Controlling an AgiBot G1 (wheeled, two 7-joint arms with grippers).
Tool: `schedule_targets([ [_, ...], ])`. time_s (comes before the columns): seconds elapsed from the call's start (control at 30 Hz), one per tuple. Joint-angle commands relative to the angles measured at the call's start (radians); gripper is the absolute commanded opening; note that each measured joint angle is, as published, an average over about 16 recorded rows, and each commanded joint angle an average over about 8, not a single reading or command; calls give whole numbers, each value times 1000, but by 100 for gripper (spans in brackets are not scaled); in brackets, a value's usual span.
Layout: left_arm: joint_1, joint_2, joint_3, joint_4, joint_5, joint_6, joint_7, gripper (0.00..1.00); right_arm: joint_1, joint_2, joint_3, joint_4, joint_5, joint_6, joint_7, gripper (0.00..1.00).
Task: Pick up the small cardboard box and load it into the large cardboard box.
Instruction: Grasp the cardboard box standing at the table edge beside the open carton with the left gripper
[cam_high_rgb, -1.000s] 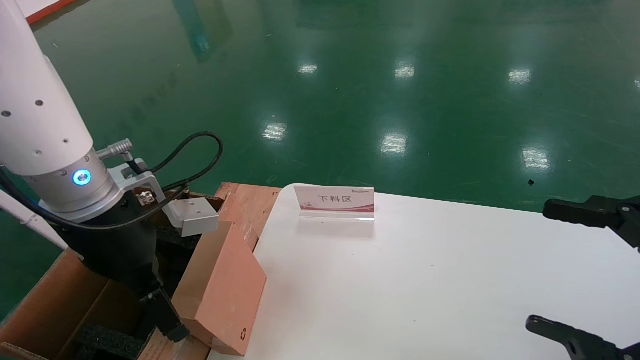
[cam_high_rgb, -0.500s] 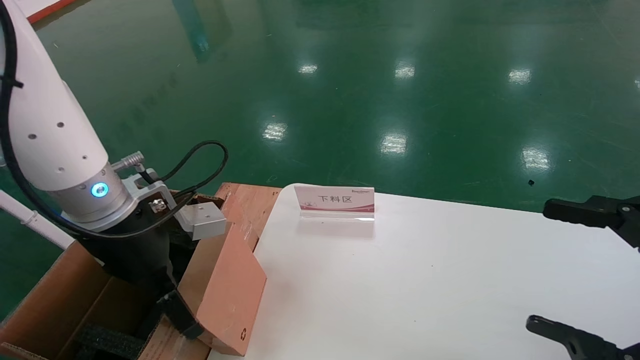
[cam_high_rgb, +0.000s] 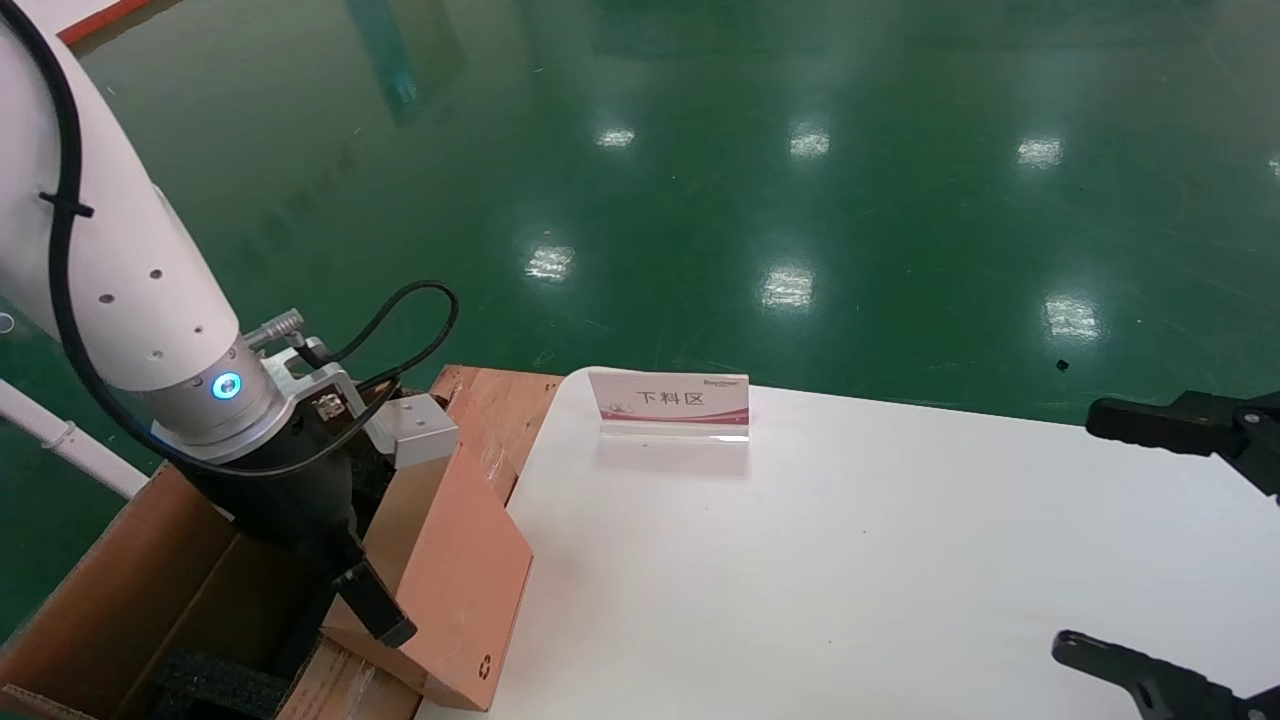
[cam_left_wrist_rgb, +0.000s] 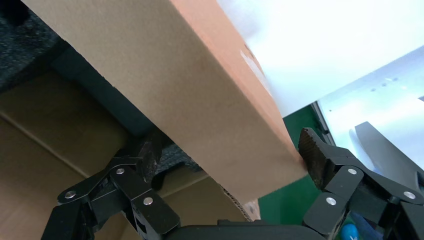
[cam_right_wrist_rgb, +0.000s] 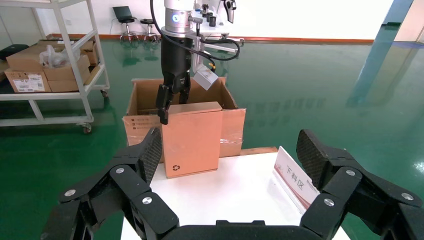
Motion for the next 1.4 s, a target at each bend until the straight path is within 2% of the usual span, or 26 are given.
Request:
schedule_targets([
  [0.03,2,3,3,0,10,-7,-7,100,0,0,0,0,0,0,0,100],
  [0.5,16,19,11,0,36,-27,-25,100,0,0,-1,0,1,1,-1,100],
  [0.53,16,19,11,0,36,-27,-24,91,0,0,-1,0,1,1,-1,93],
  [0.77,15,17,10,0,34,-24,-23,4,0,0,-1,0,1,1,0,5],
  [0.8,15,17,10,1,34,-24,-23,0,0,0,-1,0,1,1,0,0],
  [1.4,13,16,9,1,31,-21,-22,0,0,0,-1,0,1,1,0,0],
])
